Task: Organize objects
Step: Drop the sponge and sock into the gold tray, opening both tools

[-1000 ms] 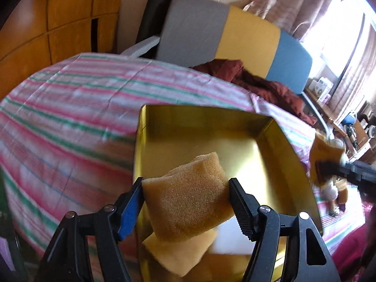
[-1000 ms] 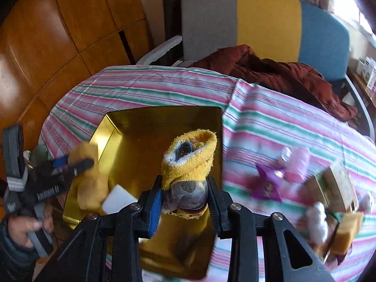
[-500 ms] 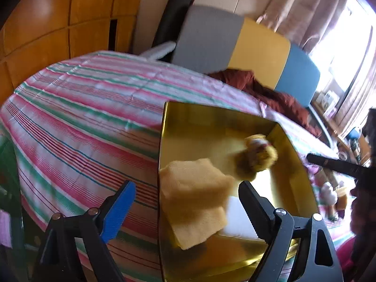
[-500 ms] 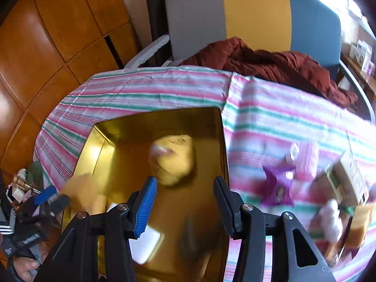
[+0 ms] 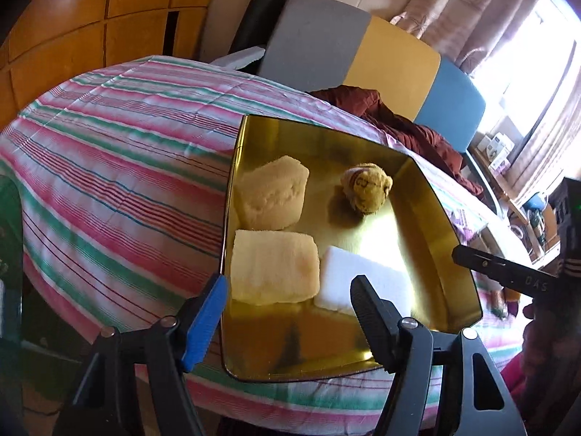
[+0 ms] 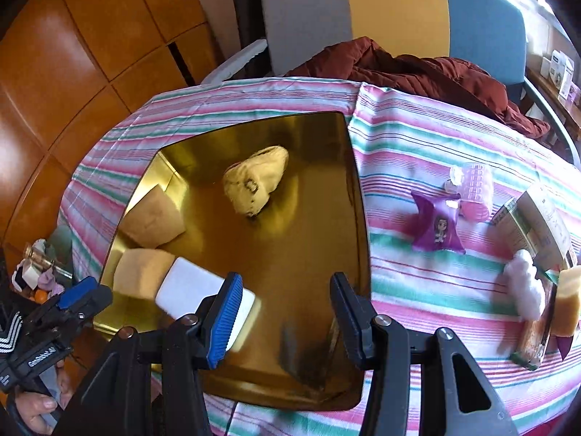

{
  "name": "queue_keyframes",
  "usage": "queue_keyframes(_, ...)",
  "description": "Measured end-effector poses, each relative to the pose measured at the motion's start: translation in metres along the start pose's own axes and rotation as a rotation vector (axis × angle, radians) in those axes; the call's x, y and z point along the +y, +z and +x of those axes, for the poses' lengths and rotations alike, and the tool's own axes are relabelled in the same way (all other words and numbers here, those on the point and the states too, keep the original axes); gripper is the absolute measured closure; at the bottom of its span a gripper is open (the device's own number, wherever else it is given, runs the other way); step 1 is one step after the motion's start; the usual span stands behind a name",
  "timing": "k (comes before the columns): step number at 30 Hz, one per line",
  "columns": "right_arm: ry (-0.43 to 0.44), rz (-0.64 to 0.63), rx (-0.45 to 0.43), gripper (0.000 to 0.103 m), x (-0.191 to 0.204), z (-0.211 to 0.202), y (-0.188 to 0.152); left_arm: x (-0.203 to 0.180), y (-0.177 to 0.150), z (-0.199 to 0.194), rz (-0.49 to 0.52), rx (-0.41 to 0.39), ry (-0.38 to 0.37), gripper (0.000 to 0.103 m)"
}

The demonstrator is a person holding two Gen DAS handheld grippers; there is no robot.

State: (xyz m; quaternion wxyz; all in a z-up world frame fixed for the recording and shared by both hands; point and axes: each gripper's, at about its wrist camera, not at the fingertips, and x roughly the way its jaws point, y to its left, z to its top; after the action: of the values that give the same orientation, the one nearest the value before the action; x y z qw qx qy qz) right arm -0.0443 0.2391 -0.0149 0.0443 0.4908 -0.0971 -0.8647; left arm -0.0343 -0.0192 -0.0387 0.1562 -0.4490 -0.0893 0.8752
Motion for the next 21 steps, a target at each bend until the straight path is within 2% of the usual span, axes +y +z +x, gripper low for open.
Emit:
queue_keyframes(6,0.014,-0.021,-0.019,0.051,0.004,-0.012,-0.013,-0.011,0.002,0.003,0.022,0.005,-0.012,0.031)
queue_keyframes(8,0.02,-0.024,-0.031,0.046,0.003,-0.015,-0.018,-0.017,0.003,0.001,0.047,-0.01,-0.001,0.027)
queue_keyframes(10,0.025,-0.021,-0.043,0.037,0.002,-0.017,-0.022,-0.021,0.003,0.0,0.062,-0.02,0.005,0.025)
queue_keyframes(14,0.024,-0.018,-0.06,0.031,0.0,-0.02,-0.029,-0.026,0.005,-0.002,0.08,-0.024,0.014,0.023)
queue_keyframes(16,0.015,-0.024,-0.074,0.02,0.0,-0.022,-0.031,-0.028,0.006,-0.003,0.084,-0.025,0.02,0.021)
queue_keyframes(21,-0.009,-0.02,-0.098,0.019,-0.005,-0.026,-0.033,-0.036,0.008,-0.006,0.099,-0.037,0.02,0.017)
